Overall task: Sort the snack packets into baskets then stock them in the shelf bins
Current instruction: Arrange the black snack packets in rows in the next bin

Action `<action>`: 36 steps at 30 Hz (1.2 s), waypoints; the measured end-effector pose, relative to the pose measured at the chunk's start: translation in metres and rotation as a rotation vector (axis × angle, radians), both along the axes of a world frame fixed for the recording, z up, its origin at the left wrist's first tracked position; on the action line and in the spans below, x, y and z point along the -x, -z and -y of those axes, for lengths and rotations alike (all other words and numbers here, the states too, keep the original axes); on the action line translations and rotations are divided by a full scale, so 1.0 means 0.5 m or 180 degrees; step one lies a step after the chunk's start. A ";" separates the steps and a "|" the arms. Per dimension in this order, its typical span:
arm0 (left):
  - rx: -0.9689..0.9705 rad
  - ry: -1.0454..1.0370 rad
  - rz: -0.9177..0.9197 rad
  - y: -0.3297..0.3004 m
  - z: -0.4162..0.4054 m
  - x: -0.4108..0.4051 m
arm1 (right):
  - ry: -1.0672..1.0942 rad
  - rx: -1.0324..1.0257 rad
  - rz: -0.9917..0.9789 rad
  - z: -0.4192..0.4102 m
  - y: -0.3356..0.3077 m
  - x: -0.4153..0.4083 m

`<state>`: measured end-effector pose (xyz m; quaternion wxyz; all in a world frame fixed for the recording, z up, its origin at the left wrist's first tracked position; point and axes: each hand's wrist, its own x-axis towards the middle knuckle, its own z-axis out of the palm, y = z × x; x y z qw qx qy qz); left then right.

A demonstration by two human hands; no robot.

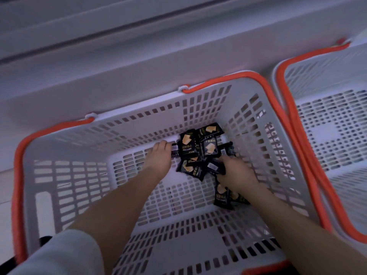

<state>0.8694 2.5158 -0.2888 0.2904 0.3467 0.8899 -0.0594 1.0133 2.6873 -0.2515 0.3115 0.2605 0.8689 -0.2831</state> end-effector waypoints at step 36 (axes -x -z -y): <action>-0.2093 -0.4054 0.2583 -0.031 0.113 -0.127 | 0.0616 0.1571 -0.0183 0.186 0.014 0.059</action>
